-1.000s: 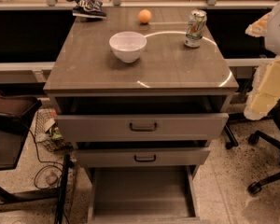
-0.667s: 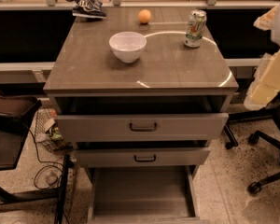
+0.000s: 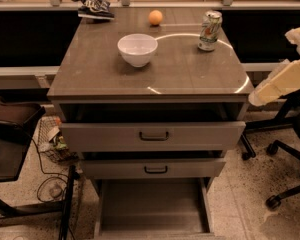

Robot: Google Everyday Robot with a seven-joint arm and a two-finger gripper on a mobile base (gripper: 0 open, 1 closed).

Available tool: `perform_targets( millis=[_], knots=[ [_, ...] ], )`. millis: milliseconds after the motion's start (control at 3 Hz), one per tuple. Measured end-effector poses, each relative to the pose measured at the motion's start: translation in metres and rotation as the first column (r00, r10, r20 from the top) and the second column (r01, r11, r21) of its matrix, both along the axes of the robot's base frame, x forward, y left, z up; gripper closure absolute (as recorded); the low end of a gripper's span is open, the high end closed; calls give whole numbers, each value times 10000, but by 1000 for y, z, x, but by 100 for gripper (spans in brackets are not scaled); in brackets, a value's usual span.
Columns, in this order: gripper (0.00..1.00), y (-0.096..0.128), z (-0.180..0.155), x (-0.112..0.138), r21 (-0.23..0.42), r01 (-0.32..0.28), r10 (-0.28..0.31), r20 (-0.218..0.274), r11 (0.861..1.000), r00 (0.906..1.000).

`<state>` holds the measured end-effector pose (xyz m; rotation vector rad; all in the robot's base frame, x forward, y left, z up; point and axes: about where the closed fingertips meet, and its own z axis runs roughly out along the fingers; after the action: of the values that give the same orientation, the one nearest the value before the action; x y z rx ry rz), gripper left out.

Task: Place 7up can into bottom drawer

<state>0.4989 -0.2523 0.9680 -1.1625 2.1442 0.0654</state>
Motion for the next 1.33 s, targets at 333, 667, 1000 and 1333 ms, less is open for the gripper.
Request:
perform_targets(
  millis=[333, 667, 1000, 1333],
  knots=[
    [0, 0, 5, 43, 1514, 308, -507, 1289, 9880, 9904],
    [0, -2, 25, 87, 2475, 572, -1245, 2658, 9672, 9560],
    [0, -2, 25, 87, 2488, 568, -1245, 2658, 9669, 9559],
    [0, 10, 13, 124, 3280, 287, -1281, 2856, 9442, 9498]
  ],
)
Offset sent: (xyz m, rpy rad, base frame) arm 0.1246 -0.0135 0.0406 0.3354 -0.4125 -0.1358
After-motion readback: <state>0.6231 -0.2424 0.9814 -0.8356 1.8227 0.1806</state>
